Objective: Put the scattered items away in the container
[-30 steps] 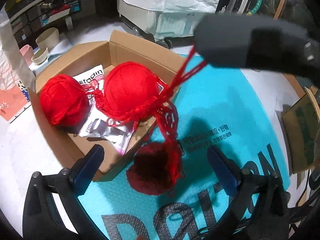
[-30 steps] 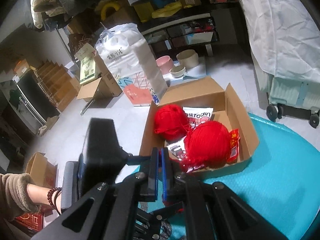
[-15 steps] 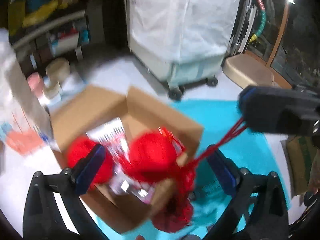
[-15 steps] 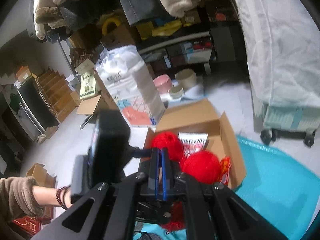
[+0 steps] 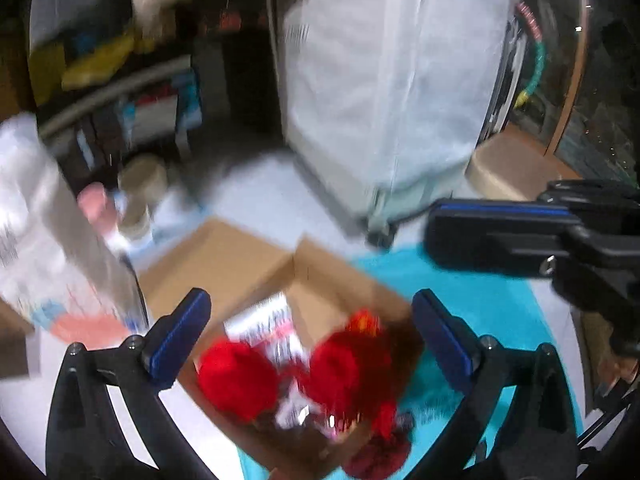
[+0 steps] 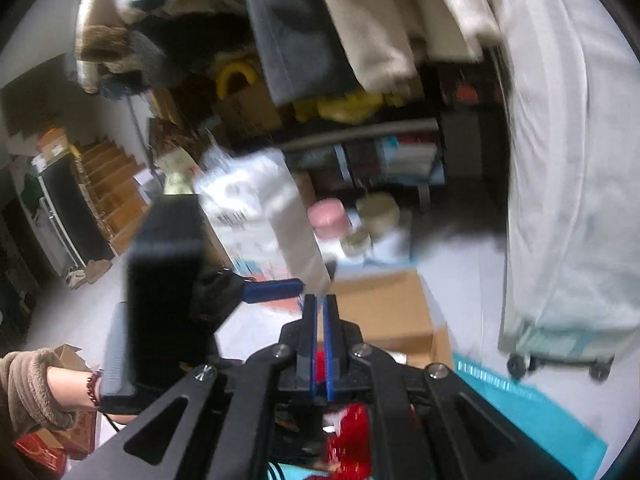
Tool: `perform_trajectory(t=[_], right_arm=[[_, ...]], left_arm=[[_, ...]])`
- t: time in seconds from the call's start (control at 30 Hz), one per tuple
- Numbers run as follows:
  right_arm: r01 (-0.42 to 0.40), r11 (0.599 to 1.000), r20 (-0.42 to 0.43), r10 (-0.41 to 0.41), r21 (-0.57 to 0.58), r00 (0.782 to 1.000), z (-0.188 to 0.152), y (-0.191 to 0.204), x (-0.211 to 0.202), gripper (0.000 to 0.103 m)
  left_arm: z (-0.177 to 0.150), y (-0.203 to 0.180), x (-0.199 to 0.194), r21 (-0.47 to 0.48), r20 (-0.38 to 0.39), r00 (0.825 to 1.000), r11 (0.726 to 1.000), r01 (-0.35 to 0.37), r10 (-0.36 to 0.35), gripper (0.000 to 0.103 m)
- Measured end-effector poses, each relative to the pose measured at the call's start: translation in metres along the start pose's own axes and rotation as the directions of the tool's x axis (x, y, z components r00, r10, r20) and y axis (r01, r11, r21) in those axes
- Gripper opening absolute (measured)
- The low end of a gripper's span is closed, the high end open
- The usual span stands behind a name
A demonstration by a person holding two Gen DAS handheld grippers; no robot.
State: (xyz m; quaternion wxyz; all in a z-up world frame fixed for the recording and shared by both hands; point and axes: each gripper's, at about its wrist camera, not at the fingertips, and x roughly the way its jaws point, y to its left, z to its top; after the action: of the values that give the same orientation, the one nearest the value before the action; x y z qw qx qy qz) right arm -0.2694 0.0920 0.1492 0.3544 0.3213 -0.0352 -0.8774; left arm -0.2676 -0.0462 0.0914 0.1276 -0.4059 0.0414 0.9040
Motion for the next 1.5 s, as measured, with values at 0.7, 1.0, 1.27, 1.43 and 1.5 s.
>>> perform_trajectory(t=[0.7, 1.0, 1.27, 1.43, 1.5], right_arm=[[0.236, 0.965, -0.285, -0.196, 0.112, 0.938, -0.168, -0.029, 0.034, 0.073], [0.273, 0.956, -0.347, -0.222, 0.105, 0.911, -0.193, -0.019, 0.031, 0.073], [0.321, 0.935, -0.439, -0.229, 0.148, 0.869, -0.225, -0.024, 0.039, 0.073], [0.337, 0.925, -0.473, -0.222, 0.173, 0.853, -0.242, -0.025, 0.046, 0.073], [0.355, 0.917, -0.485, -0.23, 0.182, 0.844, -0.248, -0.026, 0.047, 0.073]], left_arm=[[-0.152, -0.024, 0.028, -0.105, -0.247, 0.95, 0.969, -0.224, 0.192, 0.103], [-0.175, -0.037, 0.022, -0.143, -0.249, 0.955, 0.969, -0.203, 0.163, 0.103], [-0.198, -0.037, 0.022, -0.16, -0.279, 0.941, 0.957, -0.242, 0.192, 0.103], [-0.211, -0.037, 0.025, -0.172, -0.286, 0.941, 0.957, -0.234, 0.179, 0.103], [-0.216, -0.037, 0.028, -0.173, -0.296, 0.937, 0.954, -0.245, 0.187, 0.103]])
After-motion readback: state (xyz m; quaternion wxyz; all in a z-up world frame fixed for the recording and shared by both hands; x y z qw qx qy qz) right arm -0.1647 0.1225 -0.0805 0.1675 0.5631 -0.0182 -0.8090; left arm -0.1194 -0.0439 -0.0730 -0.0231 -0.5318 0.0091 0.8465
